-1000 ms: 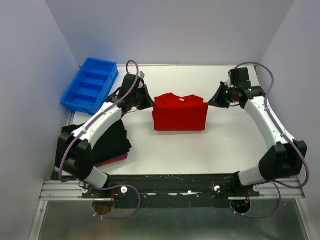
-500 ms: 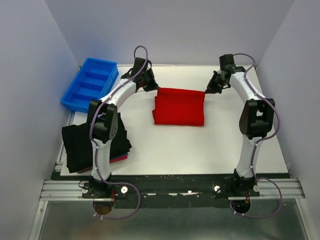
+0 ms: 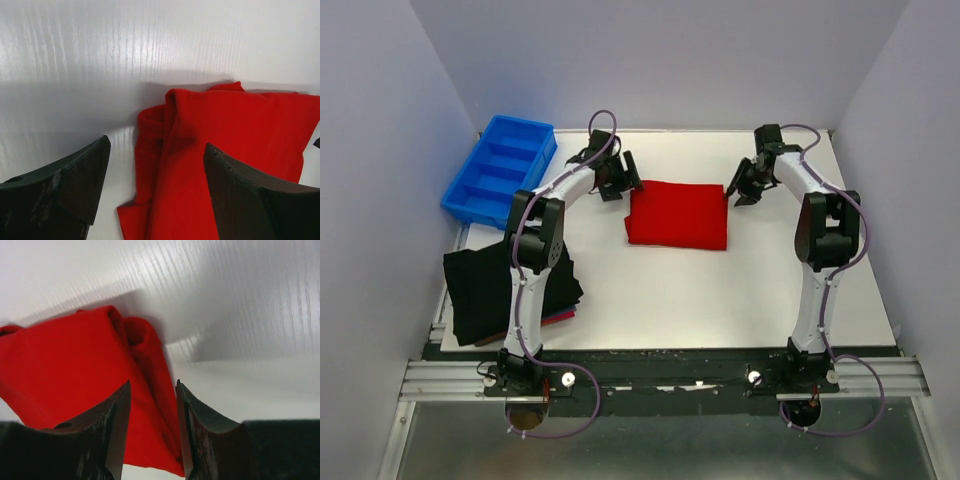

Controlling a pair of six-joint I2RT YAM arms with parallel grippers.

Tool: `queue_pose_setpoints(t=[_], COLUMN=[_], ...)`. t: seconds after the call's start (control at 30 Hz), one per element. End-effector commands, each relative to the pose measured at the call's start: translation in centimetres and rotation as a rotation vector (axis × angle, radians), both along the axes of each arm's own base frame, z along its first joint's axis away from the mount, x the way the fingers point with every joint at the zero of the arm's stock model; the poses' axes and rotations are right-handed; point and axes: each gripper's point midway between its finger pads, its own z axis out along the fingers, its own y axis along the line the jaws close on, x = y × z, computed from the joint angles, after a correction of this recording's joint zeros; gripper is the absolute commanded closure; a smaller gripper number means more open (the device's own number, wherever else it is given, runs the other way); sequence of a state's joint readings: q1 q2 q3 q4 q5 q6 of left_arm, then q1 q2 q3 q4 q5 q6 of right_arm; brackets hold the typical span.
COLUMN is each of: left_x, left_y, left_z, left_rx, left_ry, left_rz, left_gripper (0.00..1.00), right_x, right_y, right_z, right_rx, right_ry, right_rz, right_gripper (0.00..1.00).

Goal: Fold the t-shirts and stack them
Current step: Fold the long partially folded tshirt into a neat square, then put the neatly folded tshirt into the corner of the board with both arms

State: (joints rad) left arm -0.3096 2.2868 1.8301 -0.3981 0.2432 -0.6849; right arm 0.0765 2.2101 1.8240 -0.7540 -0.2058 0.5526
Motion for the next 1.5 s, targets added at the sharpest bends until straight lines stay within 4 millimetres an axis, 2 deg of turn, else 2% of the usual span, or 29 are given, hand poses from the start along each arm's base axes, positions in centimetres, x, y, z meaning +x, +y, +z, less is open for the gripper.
queue_pose_setpoints(t=[0.0, 0.13, 0.3, 0.5, 0.57, 0.73, 0.83, 1.03, 1.17, 1.33, 1.47], left_x=[-0.1, -0.6, -0.6, -0.4, -0.4, -0.4, -0.2, -0.1, 0.0, -0.2, -0.2], left_y=[0.2, 0.3, 0.2, -0.4, -0.6, -1.1, -1.3, -1.4, -1.7, -1.8, -2.4], left_z=[2.4, 0.7, -0.7, -2.6, -2.8, -2.8, -2.7, -2.9, -3.1, -3.4, -3.7], left_rx=[0.009, 0.017, 0.021, 0.005, -0.008, -0.021, -0.021, -0.018, -0.024, -0.028, -0.05], left_ry=[-0.077, -0.054, -0.042, -0.007, 0.001, 0.001, 0.009, 0.017, 0.015, 0.021, 0.019], left_rz=[-0.03, -0.037, -0.044, -0.06, -0.064, -0.064, -0.064, -0.066, -0.074, -0.08, -0.083], left_gripper=[0.14, 0.16, 0.18, 0.32, 0.38, 0.4, 0.45, 0.47, 0.48, 0.48, 0.61], right_x=[-0.1, -0.5, -0.1, 0.6, 0.7, 0.6, 0.8, 0.3, 0.0, 0.0, 0.0], right_y=[-0.6, 0.0, 1.1, 1.3, 1.4, 2.0, 2.0, 2.1, 2.5, 2.4, 2.3], right_z=[1.5, -0.1, -1.0, -1.5, -1.4, -1.7, -2.2, -3.5, -3.9, -4.0, -3.6], right_rx=[-0.018, 0.006, 0.035, 0.028, 0.023, 0.016, 0.015, 0.023, 0.043, 0.03, -0.005], right_ry=[-0.08, -0.046, -0.041, -0.026, -0.012, 0.019, 0.042, 0.112, 0.069, 0.071, 0.059], right_rz=[0.021, 0.042, 0.075, 0.068, 0.067, 0.072, 0.045, 0.006, 0.002, -0.012, -0.017], right_gripper=[0.5, 0.42, 0.42, 0.45, 0.47, 0.49, 0.5, 0.5, 0.47, 0.49, 0.49])
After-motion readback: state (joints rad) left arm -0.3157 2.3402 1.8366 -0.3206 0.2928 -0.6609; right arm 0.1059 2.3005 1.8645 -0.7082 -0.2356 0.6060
